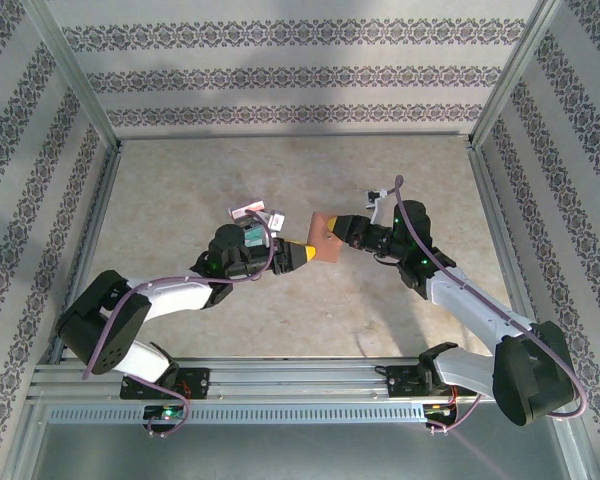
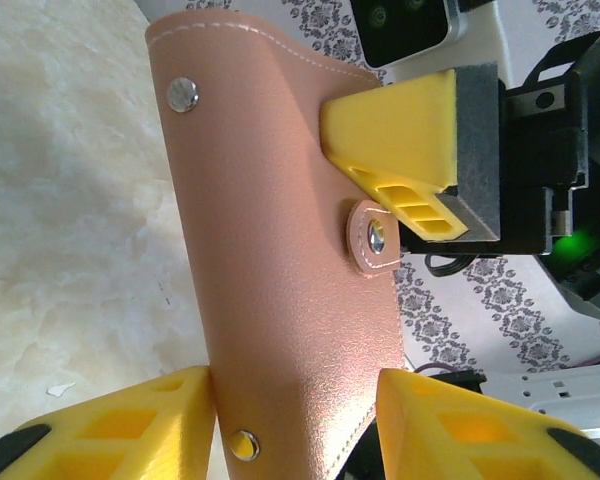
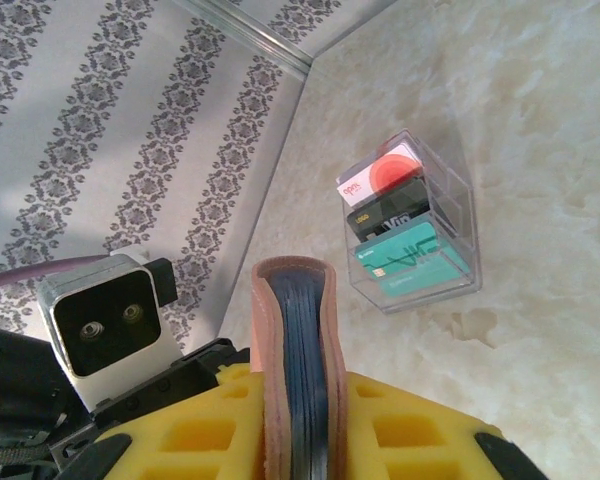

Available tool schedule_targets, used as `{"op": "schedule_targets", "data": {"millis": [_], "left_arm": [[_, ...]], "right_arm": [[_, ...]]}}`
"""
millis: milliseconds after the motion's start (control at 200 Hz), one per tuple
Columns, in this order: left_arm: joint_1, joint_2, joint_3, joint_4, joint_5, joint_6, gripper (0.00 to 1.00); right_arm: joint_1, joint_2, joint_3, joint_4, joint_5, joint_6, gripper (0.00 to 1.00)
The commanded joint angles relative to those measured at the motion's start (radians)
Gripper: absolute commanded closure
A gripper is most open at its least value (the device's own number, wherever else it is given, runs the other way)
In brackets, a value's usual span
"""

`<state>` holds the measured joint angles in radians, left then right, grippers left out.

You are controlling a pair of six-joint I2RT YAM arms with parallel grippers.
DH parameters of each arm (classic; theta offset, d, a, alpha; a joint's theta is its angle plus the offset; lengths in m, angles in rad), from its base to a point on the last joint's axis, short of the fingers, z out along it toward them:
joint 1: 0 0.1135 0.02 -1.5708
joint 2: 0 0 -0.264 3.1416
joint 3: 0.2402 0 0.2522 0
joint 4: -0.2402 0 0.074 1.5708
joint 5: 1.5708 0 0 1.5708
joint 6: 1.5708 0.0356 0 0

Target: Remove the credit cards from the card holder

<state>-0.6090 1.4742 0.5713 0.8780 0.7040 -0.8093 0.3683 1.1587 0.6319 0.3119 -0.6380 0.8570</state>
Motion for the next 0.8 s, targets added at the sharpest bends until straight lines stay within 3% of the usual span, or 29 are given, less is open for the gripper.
{"op": "schedule_targets", "data": {"millis": [0, 710, 794], "left_arm": [[0.012, -0.023, -0.003, 0.097, 0.032, -0.021, 0.54], [0.024, 0.057, 0.021, 0.178, 0.089, -0.085, 0.49], [0.021, 0.051, 0.025, 0.148, 0.091, -0.069, 0.55]], "right_arm": [[-0.007, -0.008, -0.009, 0.081, -0.053, 0.014, 0.8], [0.001, 0.04, 0.005, 0.136, -0.101, 0.036, 0.8], [0.003, 0.048, 0.012, 0.139, -0.1, 0.035, 0.8]]}}
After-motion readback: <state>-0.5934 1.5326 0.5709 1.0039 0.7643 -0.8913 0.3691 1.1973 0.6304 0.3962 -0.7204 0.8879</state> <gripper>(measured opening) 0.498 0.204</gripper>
